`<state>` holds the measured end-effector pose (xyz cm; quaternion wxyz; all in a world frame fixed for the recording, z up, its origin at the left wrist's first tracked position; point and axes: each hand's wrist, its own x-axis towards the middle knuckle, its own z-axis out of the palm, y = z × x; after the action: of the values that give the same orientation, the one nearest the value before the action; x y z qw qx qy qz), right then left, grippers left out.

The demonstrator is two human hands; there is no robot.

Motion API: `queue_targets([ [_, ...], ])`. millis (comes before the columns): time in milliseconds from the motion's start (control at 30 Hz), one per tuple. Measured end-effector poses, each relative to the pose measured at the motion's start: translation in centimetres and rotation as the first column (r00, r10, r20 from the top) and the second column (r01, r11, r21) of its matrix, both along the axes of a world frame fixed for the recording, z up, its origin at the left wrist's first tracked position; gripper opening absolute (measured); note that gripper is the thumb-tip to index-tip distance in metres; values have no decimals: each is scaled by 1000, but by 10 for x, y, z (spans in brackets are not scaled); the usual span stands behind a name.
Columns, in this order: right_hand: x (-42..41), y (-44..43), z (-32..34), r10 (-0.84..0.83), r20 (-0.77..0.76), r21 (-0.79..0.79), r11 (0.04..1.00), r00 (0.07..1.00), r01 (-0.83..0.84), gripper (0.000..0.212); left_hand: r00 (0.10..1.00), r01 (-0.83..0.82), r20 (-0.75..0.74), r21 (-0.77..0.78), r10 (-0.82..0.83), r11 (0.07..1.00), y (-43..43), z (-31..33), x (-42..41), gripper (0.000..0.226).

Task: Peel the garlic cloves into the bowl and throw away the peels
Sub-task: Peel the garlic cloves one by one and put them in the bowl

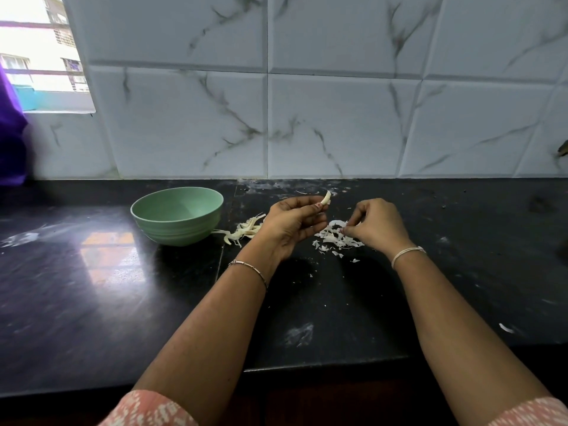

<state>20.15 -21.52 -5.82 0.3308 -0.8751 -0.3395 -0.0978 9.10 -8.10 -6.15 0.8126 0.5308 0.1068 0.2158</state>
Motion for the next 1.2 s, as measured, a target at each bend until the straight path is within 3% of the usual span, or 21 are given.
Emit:
queue_targets([
  [67, 2, 2, -2, 22, -19, 67, 998, 1000, -20, 28, 1000, -5, -3, 10, 5, 1000, -1, 0, 0, 12],
  [200, -5, 7, 1, 301, -232, 430, 885, 925, -180, 18, 999, -35, -4, 41, 35, 999, -3, -1, 0, 11],
  [300, -12, 9, 4, 402, -308, 554, 813, 862, -182, 12, 997, -76, -7, 88, 77, 993, -5, -1, 1, 11],
  [533, -15, 13, 0, 397, -267, 567, 802, 878, -190, 5, 983, -180, 18, 225, 180, 958, -12, -4, 7, 10],
  [733, -16, 13, 1, 425, -254, 554, 800, 869, -229, 13, 962, -273, 63, 307, 267, 912, -12, -5, 9, 14],
  [1200, -14, 15, 1, 377, -243, 597, 785, 894, -169, 15, 969, -247, 38, 226, 245, 942, -11, -6, 9, 7],
])
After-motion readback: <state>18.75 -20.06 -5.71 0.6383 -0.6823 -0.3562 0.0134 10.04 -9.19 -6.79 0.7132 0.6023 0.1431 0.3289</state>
